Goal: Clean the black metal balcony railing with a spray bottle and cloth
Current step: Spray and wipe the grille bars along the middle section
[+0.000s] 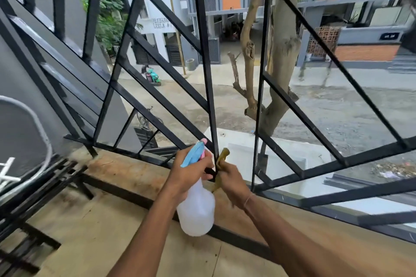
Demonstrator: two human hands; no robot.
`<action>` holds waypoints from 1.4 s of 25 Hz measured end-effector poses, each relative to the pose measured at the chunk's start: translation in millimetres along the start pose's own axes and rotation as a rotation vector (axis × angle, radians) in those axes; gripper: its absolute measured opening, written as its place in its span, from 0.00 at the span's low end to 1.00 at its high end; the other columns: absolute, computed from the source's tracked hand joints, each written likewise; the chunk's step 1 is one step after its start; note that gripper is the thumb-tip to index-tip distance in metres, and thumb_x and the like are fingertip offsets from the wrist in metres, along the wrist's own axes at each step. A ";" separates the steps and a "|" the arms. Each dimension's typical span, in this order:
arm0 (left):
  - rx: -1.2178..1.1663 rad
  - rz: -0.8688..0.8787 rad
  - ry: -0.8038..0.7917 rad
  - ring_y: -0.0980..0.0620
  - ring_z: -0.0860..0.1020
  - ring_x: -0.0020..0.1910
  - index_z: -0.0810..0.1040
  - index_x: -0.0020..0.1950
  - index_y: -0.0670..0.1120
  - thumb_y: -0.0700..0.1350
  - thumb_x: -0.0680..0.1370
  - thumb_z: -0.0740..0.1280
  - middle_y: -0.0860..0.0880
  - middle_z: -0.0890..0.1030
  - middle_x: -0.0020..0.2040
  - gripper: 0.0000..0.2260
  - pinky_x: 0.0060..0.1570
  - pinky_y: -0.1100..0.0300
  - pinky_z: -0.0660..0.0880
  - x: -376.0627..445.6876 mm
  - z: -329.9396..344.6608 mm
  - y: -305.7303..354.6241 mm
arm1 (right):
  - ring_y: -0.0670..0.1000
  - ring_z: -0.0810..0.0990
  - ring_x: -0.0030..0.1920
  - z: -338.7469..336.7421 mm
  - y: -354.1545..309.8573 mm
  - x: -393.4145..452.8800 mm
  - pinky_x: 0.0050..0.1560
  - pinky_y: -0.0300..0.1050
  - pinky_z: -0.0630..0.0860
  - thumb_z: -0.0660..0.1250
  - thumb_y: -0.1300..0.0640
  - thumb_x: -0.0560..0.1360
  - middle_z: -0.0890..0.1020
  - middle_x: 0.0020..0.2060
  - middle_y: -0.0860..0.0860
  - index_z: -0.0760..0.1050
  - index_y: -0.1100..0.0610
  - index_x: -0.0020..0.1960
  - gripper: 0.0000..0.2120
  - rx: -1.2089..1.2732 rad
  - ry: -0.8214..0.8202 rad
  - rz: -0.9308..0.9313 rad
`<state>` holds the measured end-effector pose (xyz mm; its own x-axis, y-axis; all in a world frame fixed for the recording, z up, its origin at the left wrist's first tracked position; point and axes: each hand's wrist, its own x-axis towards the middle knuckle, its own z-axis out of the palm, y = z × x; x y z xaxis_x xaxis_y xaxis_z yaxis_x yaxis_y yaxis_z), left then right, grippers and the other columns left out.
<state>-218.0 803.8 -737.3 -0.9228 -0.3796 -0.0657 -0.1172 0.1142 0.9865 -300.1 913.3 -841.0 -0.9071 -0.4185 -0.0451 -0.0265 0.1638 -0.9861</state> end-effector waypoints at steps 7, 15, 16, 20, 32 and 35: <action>0.055 -0.017 0.042 0.48 0.81 0.44 0.82 0.48 0.44 0.36 0.78 0.70 0.44 0.81 0.42 0.03 0.34 0.60 0.80 0.0 -8.5 -10.4 | 0.47 0.68 0.30 -25.3 -104.5 6.8 0.32 0.35 0.65 0.54 0.72 0.77 0.72 0.35 0.51 0.52 0.53 0.82 0.36 -0.363 0.116 -0.513; 0.029 -0.201 -0.038 0.45 0.84 0.48 0.82 0.57 0.47 0.40 0.77 0.74 0.42 0.81 0.46 0.09 0.47 0.45 0.85 -29.1 18.6 -69.0 | 0.53 0.80 0.46 -15.3 30.8 -33.2 0.50 0.48 0.81 0.56 0.66 0.81 0.82 0.47 0.54 0.76 0.54 0.67 0.19 -0.192 -0.045 0.044; 0.024 -0.223 -0.044 0.46 0.84 0.46 0.82 0.55 0.46 0.40 0.77 0.73 0.42 0.80 0.44 0.07 0.47 0.44 0.85 -34.2 21.8 -77.5 | 0.57 0.80 0.46 -18.6 31.2 -41.5 0.51 0.50 0.81 0.55 0.68 0.80 0.82 0.46 0.58 0.78 0.56 0.62 0.18 -0.048 0.008 0.120; 0.039 -0.289 -0.083 0.50 0.79 0.39 0.79 0.46 0.49 0.41 0.79 0.72 0.45 0.76 0.38 0.05 0.46 0.45 0.85 -46.4 35.2 -96.9 | 0.57 0.84 0.52 -38.8 23.3 -84.1 0.57 0.57 0.80 0.53 0.71 0.80 0.85 0.52 0.60 0.80 0.58 0.58 0.20 0.314 0.116 0.339; 0.123 -0.270 -0.133 0.52 0.76 0.37 0.74 0.44 0.48 0.42 0.77 0.75 0.46 0.74 0.38 0.10 0.35 0.57 0.83 -48.1 51.1 -109.6 | 0.55 0.80 0.52 -41.7 2.1 -154.9 0.49 0.51 0.83 0.56 0.63 0.83 0.81 0.52 0.53 0.75 0.45 0.51 0.16 -0.106 0.198 0.225; 0.098 -0.286 -0.135 0.53 0.75 0.38 0.70 0.44 0.51 0.42 0.78 0.74 0.46 0.74 0.40 0.13 0.30 0.64 0.78 -49.7 44.7 -107.7 | 0.51 0.79 0.49 -22.7 6.9 -122.5 0.44 0.31 0.77 0.58 0.68 0.81 0.81 0.51 0.51 0.71 0.47 0.67 0.21 -0.187 0.277 0.072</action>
<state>-175.8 851.3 -847.0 -0.8870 -0.2847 -0.3636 -0.4073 0.1111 0.9065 -198.7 985.9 -838.6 -0.9884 -0.1458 -0.0428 -0.0120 0.3555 -0.9346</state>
